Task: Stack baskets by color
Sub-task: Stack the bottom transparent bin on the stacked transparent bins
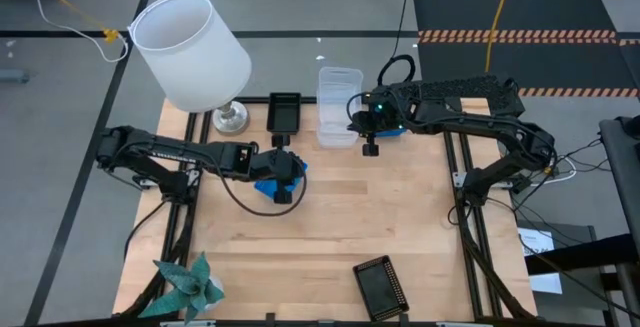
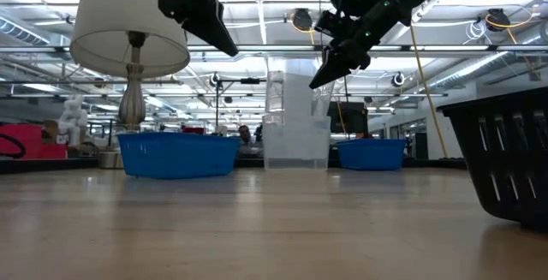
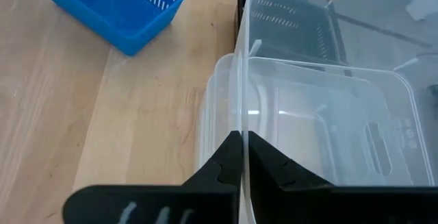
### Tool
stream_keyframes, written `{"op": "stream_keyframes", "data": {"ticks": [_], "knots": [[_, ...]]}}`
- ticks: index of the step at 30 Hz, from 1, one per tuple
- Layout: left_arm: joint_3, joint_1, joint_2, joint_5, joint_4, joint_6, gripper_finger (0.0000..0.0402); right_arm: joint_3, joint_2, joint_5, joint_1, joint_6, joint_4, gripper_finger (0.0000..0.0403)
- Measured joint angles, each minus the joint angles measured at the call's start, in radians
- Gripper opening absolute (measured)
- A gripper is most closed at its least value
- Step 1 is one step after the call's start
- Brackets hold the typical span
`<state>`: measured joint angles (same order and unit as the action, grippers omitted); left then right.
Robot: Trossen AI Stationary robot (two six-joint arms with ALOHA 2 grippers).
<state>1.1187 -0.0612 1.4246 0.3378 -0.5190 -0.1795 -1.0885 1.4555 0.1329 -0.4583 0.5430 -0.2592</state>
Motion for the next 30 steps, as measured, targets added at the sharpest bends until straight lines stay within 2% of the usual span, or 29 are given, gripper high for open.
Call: {"op": "stream_keyframes", "data": {"ticks": [10,16,30], "knots": [[0.0,0.0,0.0,0.0,0.0,-0.001,0.0097,-0.001,0.006,0.003,-0.028,-0.005,-0.001,0.0004],[0.0,0.001,0.0,0.0,0.0,-0.001,0.0097,0.003,0.006,0.079,-0.053,-0.007,-0.001,0.0004],[0.0,0.001,0.0,0.0,0.001,-0.001,0.0097,0.006,0.029,0.108,-0.061,-0.008,0.001,0.0004]]}}
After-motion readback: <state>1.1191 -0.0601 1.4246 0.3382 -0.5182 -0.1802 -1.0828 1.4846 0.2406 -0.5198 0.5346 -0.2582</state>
